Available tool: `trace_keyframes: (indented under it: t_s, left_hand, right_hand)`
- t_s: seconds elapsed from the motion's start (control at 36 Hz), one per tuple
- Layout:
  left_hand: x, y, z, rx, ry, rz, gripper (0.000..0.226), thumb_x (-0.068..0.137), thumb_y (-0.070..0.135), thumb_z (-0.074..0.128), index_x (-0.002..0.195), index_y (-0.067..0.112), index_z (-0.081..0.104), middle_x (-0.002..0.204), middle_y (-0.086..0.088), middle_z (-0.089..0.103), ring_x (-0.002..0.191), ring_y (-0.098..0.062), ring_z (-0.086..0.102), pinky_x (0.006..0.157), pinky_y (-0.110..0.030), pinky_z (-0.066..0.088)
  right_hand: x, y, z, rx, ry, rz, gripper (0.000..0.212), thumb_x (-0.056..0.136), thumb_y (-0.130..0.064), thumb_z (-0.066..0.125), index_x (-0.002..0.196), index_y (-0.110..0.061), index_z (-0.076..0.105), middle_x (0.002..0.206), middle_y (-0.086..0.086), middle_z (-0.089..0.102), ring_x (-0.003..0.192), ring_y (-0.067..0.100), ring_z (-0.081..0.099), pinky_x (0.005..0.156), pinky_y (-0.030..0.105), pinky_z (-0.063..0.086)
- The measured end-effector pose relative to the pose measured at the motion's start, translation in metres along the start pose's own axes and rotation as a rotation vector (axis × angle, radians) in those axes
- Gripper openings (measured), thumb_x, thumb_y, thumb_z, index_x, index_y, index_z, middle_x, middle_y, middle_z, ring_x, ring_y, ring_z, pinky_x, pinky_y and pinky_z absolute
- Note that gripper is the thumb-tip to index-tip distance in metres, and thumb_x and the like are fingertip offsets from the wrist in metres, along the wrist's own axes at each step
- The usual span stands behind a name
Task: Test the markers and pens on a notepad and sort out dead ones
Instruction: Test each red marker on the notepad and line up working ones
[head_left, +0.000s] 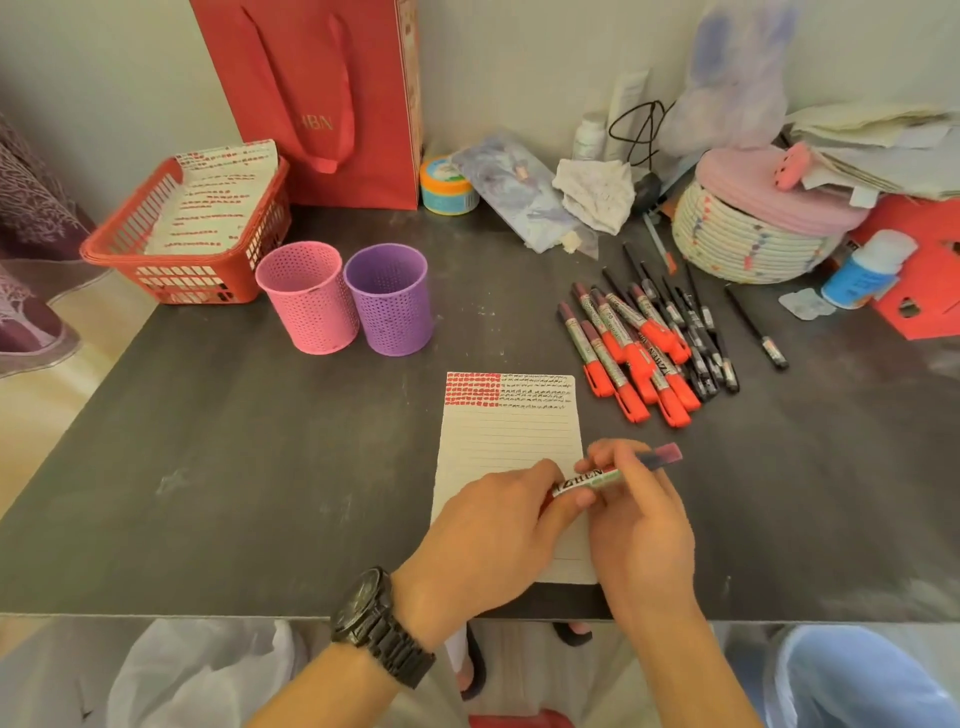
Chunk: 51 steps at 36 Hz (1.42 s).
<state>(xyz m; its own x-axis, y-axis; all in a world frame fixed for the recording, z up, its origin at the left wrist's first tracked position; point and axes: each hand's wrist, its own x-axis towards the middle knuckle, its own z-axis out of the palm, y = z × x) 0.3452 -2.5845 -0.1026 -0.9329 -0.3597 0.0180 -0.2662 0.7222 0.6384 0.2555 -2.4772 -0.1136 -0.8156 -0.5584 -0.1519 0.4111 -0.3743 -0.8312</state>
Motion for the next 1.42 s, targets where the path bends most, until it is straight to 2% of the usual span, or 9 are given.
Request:
trace_keyframes:
  t_s: [0.17, 0.36, 0.5, 0.72, 0.89, 1.03, 1.19, 1.33, 1.42]
  left_hand:
    - [-0.005, 0.001, 0.001, -0.141, 0.024, -0.038, 0.057, 0.09, 0.074, 0.018, 0.076, 0.027, 0.048, 0.066, 0.006, 0.059, 0.064, -0.013, 0.055, 0.06, -0.032, 0.046]
    - [-0.021, 0.002, 0.008, 0.007, 0.129, 0.073, 0.055, 0.09, 0.079, 0.013, 0.065, 0.032, 0.031, 0.05, 0.008, 0.043, 0.048, -0.017, 0.044, 0.044, -0.024, 0.032]
    - [-0.024, 0.009, 0.004, -0.127, 0.107, 0.017, 0.072, 0.079, 0.091, 0.016, 0.056, 0.025, 0.035, 0.047, 0.007, 0.043, 0.048, -0.014, 0.039, 0.047, -0.02, 0.03]
    - [-0.029, -0.002, -0.02, -0.318, -0.043, -0.052, 0.054, 0.078, 0.091, 0.036, 0.077, 0.038, 0.046, 0.059, 0.018, 0.047, 0.054, -0.003, 0.041, 0.053, -0.013, 0.036]
    - [-0.002, -0.055, -0.046, -0.076, 0.227, -0.225, 0.023, 0.084, 0.069, 0.05, 0.093, 0.051, 0.04, 0.085, 0.02, 0.057, 0.076, -0.002, 0.057, 0.06, -0.014, 0.046]
    - [0.032, -0.091, -0.058, 0.103, 0.215, -0.142, 0.035, 0.089, 0.046, 0.065, 0.11, 0.049, 0.037, 0.116, 0.034, 0.049, 0.106, 0.001, 0.052, 0.095, -0.026, 0.048]
    - [0.038, -0.101, -0.048, 0.205, 0.132, -0.094, 0.029, 0.093, 0.053, 0.053, 0.116, 0.036, 0.047, 0.149, 0.014, 0.046, 0.14, -0.008, 0.038, 0.121, -0.036, 0.018]
    - [0.014, -0.091, -0.029, 0.241, 0.21, -0.088, 0.035, 0.09, 0.068, 0.041, 0.114, 0.042, 0.038, 0.148, 0.019, 0.046, 0.144, -0.005, 0.031, 0.122, -0.034, 0.012]
    - [0.002, -0.086, -0.02, 0.234, 0.236, -0.102, 0.056, 0.087, 0.075, 0.038, 0.131, 0.04, 0.039, 0.145, 0.022, 0.046, 0.145, -0.003, 0.029, 0.12, -0.03, 0.004]
  right_hand:
    - [-0.001, -0.016, 0.027, 0.454, 0.117, 0.111, 0.025, 0.083, -0.026, 0.063, 0.064, -0.02, 0.048, 0.059, -0.004, 0.034, 0.052, 0.014, 0.034, 0.055, 0.028, 0.041]
    - [-0.005, -0.028, 0.036, 0.428, 0.263, 0.181, 0.051, 0.092, -0.029, 0.057, 0.053, -0.024, 0.024, 0.048, -0.007, 0.015, 0.041, 0.012, 0.013, 0.038, 0.026, 0.024]
    - [-0.003, -0.042, 0.035, 0.334, 0.151, 0.168, 0.052, 0.091, -0.029, 0.056, 0.049, -0.025, 0.024, 0.045, -0.008, 0.015, 0.038, 0.01, 0.011, 0.037, 0.021, 0.018]
    - [0.009, -0.058, 0.032, 0.519, -0.034, 0.183, 0.045, 0.094, -0.03, 0.057, 0.054, -0.024, 0.037, 0.046, -0.011, 0.025, 0.04, 0.007, 0.021, 0.044, 0.021, 0.025]
    - [0.006, -0.065, 0.016, 0.331, -0.059, 0.138, 0.038, 0.095, -0.036, 0.057, 0.061, -0.021, 0.048, 0.052, -0.009, 0.034, 0.041, 0.005, 0.029, 0.044, 0.021, 0.03]
    - [0.009, -0.057, 0.03, 0.136, -0.023, 0.132, 0.031, 0.086, -0.033, 0.064, 0.062, -0.015, 0.057, 0.058, -0.001, 0.042, 0.045, 0.01, 0.038, 0.048, 0.023, 0.035]
    - [0.028, -0.043, 0.033, -0.007, 0.048, 0.165, 0.055, 0.083, -0.065, 0.053, 0.085, -0.013, 0.074, 0.087, 0.006, 0.067, 0.083, 0.018, 0.064, 0.083, 0.036, 0.049]
    - [0.045, -0.039, 0.034, -0.103, 0.013, 0.2, 0.07, 0.076, -0.079, 0.046, 0.09, -0.017, 0.077, 0.064, 0.002, 0.057, 0.051, 0.012, 0.048, 0.047, 0.024, 0.045]
    - [0.049, -0.034, 0.042, -0.176, -0.024, 0.182, 0.055, 0.078, -0.072, 0.055, 0.084, -0.024, 0.079, 0.074, 0.007, 0.072, 0.052, 0.013, 0.062, 0.048, 0.024, 0.053]
